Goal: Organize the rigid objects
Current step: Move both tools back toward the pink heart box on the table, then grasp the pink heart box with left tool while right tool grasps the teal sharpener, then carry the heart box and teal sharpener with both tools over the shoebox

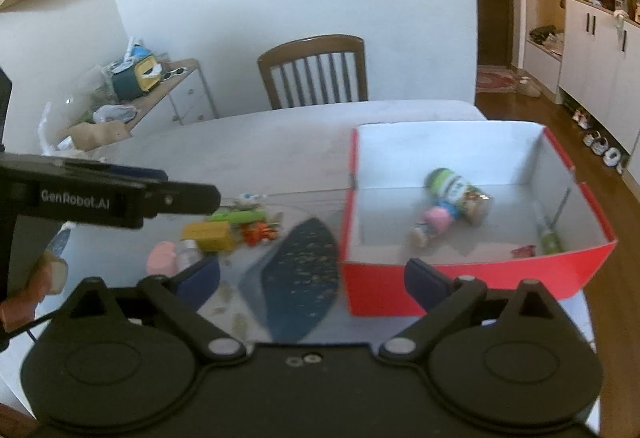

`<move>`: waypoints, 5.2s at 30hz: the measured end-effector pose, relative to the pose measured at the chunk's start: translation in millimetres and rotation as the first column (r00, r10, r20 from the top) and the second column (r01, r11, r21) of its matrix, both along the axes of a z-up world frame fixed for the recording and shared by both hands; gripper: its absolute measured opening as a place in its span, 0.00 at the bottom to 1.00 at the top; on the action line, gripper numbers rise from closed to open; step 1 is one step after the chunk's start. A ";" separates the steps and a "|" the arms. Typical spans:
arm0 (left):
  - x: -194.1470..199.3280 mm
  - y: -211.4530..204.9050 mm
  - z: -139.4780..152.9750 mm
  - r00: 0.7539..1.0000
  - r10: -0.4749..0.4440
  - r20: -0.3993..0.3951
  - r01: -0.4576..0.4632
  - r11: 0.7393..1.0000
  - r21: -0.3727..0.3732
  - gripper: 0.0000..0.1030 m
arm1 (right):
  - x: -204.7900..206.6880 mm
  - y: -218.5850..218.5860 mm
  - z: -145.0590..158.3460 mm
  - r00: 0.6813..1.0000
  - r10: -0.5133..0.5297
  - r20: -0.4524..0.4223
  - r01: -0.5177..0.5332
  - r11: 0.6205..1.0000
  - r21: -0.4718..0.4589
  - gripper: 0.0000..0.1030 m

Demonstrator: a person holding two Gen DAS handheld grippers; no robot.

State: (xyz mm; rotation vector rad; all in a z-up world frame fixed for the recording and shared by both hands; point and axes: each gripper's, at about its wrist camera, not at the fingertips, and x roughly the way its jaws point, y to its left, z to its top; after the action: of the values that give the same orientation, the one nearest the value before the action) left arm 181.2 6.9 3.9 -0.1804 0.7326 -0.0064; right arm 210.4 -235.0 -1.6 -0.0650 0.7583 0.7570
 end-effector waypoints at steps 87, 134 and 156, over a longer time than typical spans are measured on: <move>-43.7 125.7 -129.8 0.977 0.181 -0.109 -0.176 0.983 0.057 0.71 | -70.5 164.1 -78.7 0.963 0.255 -0.091 -0.270 0.922 -0.279 0.37; 84.5 -90.3 -12.1 0.994 0.074 -0.077 -0.070 0.996 0.053 0.71 | 94.1 -44.2 10.0 0.999 0.054 -0.007 -0.054 0.985 -0.163 0.37; 213.4 -161.5 -36.6 0.990 0.000 -0.138 0.007 0.999 0.045 0.71 | 168.2 -112.6 -25.8 0.999 -0.008 -0.051 -0.002 0.980 -0.200 0.37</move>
State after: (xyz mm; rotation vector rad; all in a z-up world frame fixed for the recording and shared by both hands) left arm 394.6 -154.6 -32.7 -0.1371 0.8706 0.0195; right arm 378.6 -347.6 -27.4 -0.2268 0.8822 0.6792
